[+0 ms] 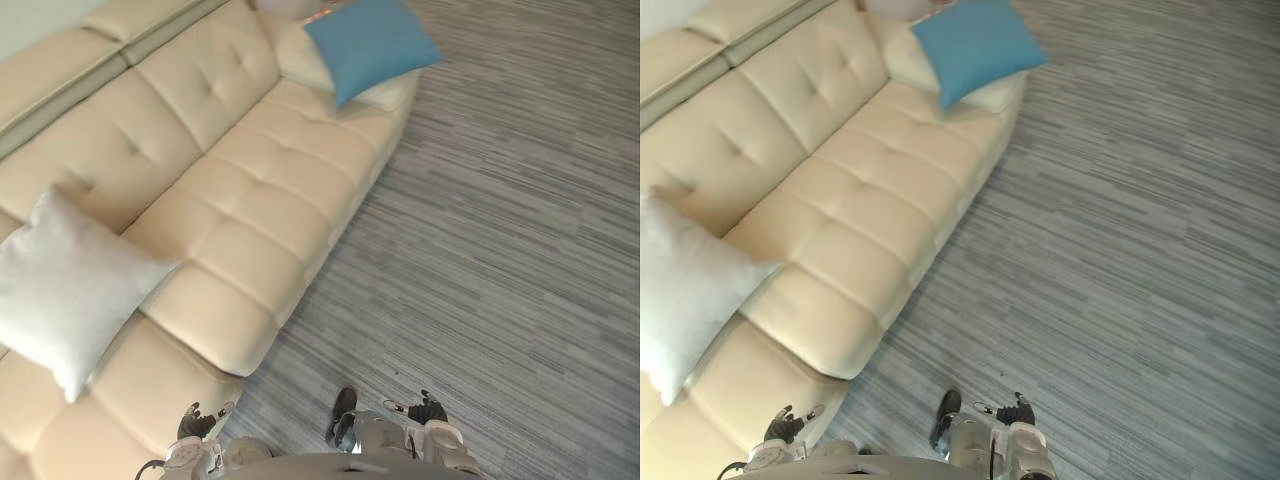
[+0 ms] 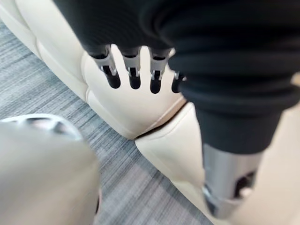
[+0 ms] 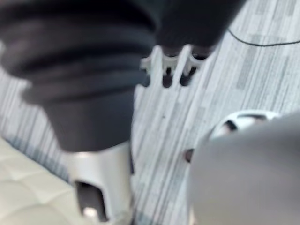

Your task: Pick up cushions and gather them together orderly.

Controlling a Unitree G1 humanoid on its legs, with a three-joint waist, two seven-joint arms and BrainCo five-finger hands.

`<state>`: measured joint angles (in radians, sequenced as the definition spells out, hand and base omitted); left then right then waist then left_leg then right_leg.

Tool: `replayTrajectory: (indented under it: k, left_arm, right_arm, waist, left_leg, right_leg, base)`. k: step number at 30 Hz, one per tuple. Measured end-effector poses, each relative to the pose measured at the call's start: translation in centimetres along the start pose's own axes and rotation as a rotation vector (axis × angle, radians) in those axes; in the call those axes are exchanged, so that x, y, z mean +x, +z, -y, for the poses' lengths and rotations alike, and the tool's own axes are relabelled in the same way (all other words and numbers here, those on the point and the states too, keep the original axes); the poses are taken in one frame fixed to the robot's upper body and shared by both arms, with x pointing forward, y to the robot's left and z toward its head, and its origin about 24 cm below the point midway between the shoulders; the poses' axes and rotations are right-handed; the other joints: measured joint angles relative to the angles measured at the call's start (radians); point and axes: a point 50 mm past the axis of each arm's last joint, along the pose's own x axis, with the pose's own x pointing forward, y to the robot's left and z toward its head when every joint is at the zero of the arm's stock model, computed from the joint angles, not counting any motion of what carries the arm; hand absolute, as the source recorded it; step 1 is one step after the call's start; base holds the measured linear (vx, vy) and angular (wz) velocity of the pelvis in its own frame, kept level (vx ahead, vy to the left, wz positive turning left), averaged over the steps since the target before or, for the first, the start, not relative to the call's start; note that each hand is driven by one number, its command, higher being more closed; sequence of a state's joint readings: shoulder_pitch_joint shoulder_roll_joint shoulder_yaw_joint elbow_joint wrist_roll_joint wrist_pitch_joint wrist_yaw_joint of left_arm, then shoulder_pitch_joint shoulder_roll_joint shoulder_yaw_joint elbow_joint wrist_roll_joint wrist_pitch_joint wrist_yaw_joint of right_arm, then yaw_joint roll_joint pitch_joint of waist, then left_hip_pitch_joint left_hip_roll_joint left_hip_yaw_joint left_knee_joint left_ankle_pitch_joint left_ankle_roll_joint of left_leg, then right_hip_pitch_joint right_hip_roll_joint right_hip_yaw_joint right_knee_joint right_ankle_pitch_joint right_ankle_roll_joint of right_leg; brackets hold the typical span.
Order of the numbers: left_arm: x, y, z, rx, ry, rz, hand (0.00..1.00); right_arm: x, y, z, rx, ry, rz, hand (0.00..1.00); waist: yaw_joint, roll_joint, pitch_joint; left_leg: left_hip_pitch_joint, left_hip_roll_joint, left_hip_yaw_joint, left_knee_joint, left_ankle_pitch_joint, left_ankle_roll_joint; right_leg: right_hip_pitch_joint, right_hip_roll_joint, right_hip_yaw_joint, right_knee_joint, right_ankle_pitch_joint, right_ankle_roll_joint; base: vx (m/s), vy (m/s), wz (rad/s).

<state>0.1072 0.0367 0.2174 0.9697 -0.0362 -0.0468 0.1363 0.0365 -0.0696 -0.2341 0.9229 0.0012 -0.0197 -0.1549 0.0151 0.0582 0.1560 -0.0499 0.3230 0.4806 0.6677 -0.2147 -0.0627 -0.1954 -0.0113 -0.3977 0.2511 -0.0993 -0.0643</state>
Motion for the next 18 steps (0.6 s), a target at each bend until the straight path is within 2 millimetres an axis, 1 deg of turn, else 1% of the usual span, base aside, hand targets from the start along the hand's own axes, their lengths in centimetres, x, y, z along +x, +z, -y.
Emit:
replayTrajectory:
  k: [1, 2, 3, 4, 5, 6, 7, 8, 9, 10, 11, 12, 13, 14, 15, 16, 17, 18]
  left_arm:
    - [0.0, -0.1, -0.1, 0.001, 0.003, -0.001, 0.0]
    - [0.0, -0.1, -0.1, 0.001, 0.004, -0.003, 0.0]
    - [-0.1, -0.2, -0.2, 0.0, 0.005, -0.004, 0.0]
    - [-0.1, -0.1, -0.1, -0.002, 0.004, 0.0, 0.0]
    - [-0.1, 0.0, 0.1, -0.009, 0.002, 0.009, 0.0]
    - [-0.2, 0.2, 0.1, -0.009, 0.002, 0.018, 0.0]
    - [-0.2, 0.2, 0.0, -0.011, 0.002, 0.026, 0.0]
    - [-0.3, 0.1, 0.0, -0.012, 0.002, 0.025, 0.0]
    - [-0.4, -0.2, 0.3, -0.018, -0.002, 0.018, 0.0]
    - [-0.5, -0.3, 0.3, -0.02, -0.002, 0.016, 0.0]
    - [-0.5, -0.2, 0.4, -0.022, -0.002, 0.02, 0.0]
    - [-0.6, -0.4, 0.3, -0.023, 0.0, 0.018, 0.0]
    - [-0.7, -0.6, 0.3, -0.023, 0.002, 0.01, 0.0]
    - [-0.8, -1.2, -0.1, -0.032, 0.015, -0.004, 0.0]
    - [-0.8, -1.3, -0.6, -0.038, 0.03, -0.007, 0.0]
    - [-0.8, -1.4, -0.9, -0.037, 0.039, -0.011, 0.0]
    - [-0.8, -1.7, -1.6, -0.03, 0.058, -0.022, 0.0]
    - [-0.7, -1.9, -2.2, -0.015, 0.069, -0.035, 0.0]
  right_arm:
    - [0.0, 0.0, 0.1, -0.002, -0.004, 0.001, 0.0]
    - [0.0, -0.1, 0.3, -0.001, -0.007, 0.001, 0.0]
    - [-0.1, -0.2, 0.4, 0.002, -0.012, -0.001, 0.0]
    - [-0.1, 0.1, 0.4, 0.007, -0.013, 0.01, 0.0]
    - [-0.2, 0.1, 0.2, 0.013, -0.011, 0.017, 0.0]
    - [-0.2, 0.0, 0.1, 0.013, -0.01, 0.017, 0.0]
    - [-0.2, 0.0, 0.1, 0.014, -0.009, 0.015, 0.0]
    - [-0.3, 0.0, -0.4, 0.016, 0.0, 0.017, 0.0]
    - [-0.3, 0.2, -0.5, 0.019, -0.008, 0.021, 0.0]
    - [-0.3, 0.1, -0.5, 0.029, -0.015, 0.018, 0.0]
    - [-0.3, 0.1, -0.4, 0.045, -0.021, 0.014, 0.0]
    - [-0.3, 0.1, -0.2, 0.062, -0.033, 0.011, 0.0]
    - [-0.3, 0.0, -0.3, 0.064, -0.033, 0.006, 0.0]
    - [-0.4, -0.1, -0.6, 0.068, -0.027, 0.005, 0.0]
    - [-0.6, -0.5, -1.0, 0.075, -0.019, -0.007, 0.0]
    - [-0.7, -1.0, -0.9, 0.075, -0.022, -0.021, 0.0]
    - [-0.9, -1.4, -1.3, 0.083, -0.013, -0.035, 0.0]
    - [-1.0, -1.3, -1.9, 0.095, 0.0, -0.028, 0.0]
  waist:
    - [0.008, 0.007, 0.017]
    - [0.009, 0.008, 0.018]
    - [0.012, 0.013, 0.02]
    - [0.016, 0.013, 0.02]
    - [0.029, 0.01, 0.023]
    - [0.037, 0.008, 0.024]
    - [0.047, 0.005, 0.026]
    - [0.05, 0.006, 0.029]
    - [0.055, 0.003, 0.032]
    - [0.066, 0.002, 0.032]
    - [0.079, 0.003, 0.032]
    - [0.09, 0.007, 0.029]
    - [0.1, 0.0, 0.029]
    - [0.1, -0.007, 0.018]
    - [0.102, -0.026, 0.003]
    - [0.109, -0.044, -0.003]
    - [0.114, -0.079, -0.011]
    - [0.1, -0.103, -0.02]
  left_leg:
    - [-0.064, 0.053, -0.07, 0.202, 0.011, 0.024]
    - [-0.082, 0.054, -0.096, 0.251, -0.001, 0.026]
    - [-0.112, 0.04, -0.139, 0.305, -0.021, 0.019]
    - [-0.147, 0.008, -0.184, 0.33, -0.04, 0.012]
    - [-0.187, -0.041, -0.222, 0.312, -0.058, 0.008]
    - [-0.214, -0.073, -0.245, 0.284, -0.068, 0.007]
    - [-0.248, -0.108, -0.264, 0.221, -0.072, 0.009]
    - [-0.28, -0.132, -0.267, 0.14, -0.072, 0.007]
    - [-0.302, -0.162, -0.28, 0.002, -0.062, 0.006]
    - [-0.307, -0.182, -0.294, -0.107, -0.043, -0.004]
    - [-0.308, -0.201, -0.313, -0.256, -0.006, -0.013]
    - [-0.299, -0.205, -0.342, -0.377, 0.032, -0.022]
    - [-0.296, -0.206, -0.353, -0.391, 0.078, -0.015]
    - [-0.299, -0.222, -0.37, -0.378, 0.112, 0.014]
    - [-0.296, -0.238, -0.362, -0.345, 0.124, 0.033]
    - [-0.283, -0.245, -0.336, -0.335, 0.126, 0.036]
    - [-0.25, -0.269, -0.291, -0.333, 0.108, 0.06]
    - [-0.203, -0.299, -0.261, -0.325, 0.065, 0.071]
  right_leg:
    - [0.035, 0.034, 0.044, 0.01, -0.018, -0.018]
    - [0.043, 0.04, 0.061, 0.015, -0.024, -0.023]
    - [0.06, 0.05, 0.088, 0.02, -0.034, -0.032]
    - [0.076, 0.055, 0.118, 0.022, -0.041, -0.035]
    - [0.086, 0.058, 0.161, 0.022, -0.047, -0.037]
    - [0.089, 0.058, 0.186, 0.021, -0.05, -0.04]
    - [0.09, 0.058, 0.217, 0.016, -0.051, -0.04]
    - [0.097, 0.058, 0.235, -0.002, -0.051, -0.04]
    - [0.103, 0.058, 0.265, -0.018, -0.051, -0.04]
    - [0.107, 0.058, 0.285, -0.029, -0.051, -0.039]
    - [0.111, 0.062, 0.308, -0.043, -0.054, -0.034]
    - [0.117, 0.074, 0.337, -0.057, -0.057, -0.029]
    - [0.119, 0.075, 0.363, -0.055, -0.064, -0.017]
    - [0.12, 0.072, 0.399, -0.049, -0.079, 0.003]
    - [0.102, 0.056, 0.433, -0.003, -0.117, 0.033]
    - [0.091, 0.04, 0.454, 0.04, -0.145, 0.057]
    - [0.065, 0.009, 0.472, 0.168, -0.184, 0.12]
    - [0.001, -0.033, 0.47, 0.409, -0.201, 0.207]
  base:
    - [0.15, -0.105, -1.01]
    - [0.16, -0.067, -0.96]
    - [0.14, -0.008, -0.74]
    - [0.17, 0.005, -0.96]
    - [0.19, 0.029, -0.94]
    - [0.18, 0.071, -0.99]
    - [0.14, 0.08, -0.89]
    - [0.17, 0.103, -0.96]
    - [0.16, 0.093, -0.84]
    - [0.22, 0.132, -0.89]
    - [0.32, 0.193, -0.95]
    - [0.34, 0.212, -1.05]
    - [0.4, 0.254, -1.03]
    - [0.39, 0.258, -1.01]
    - [0.39, 0.266, -0.93]
    - [0.4, 0.252, -0.96]
    - [0.41, 0.228, -0.78]
    - [0.42, 0.212, -0.53]
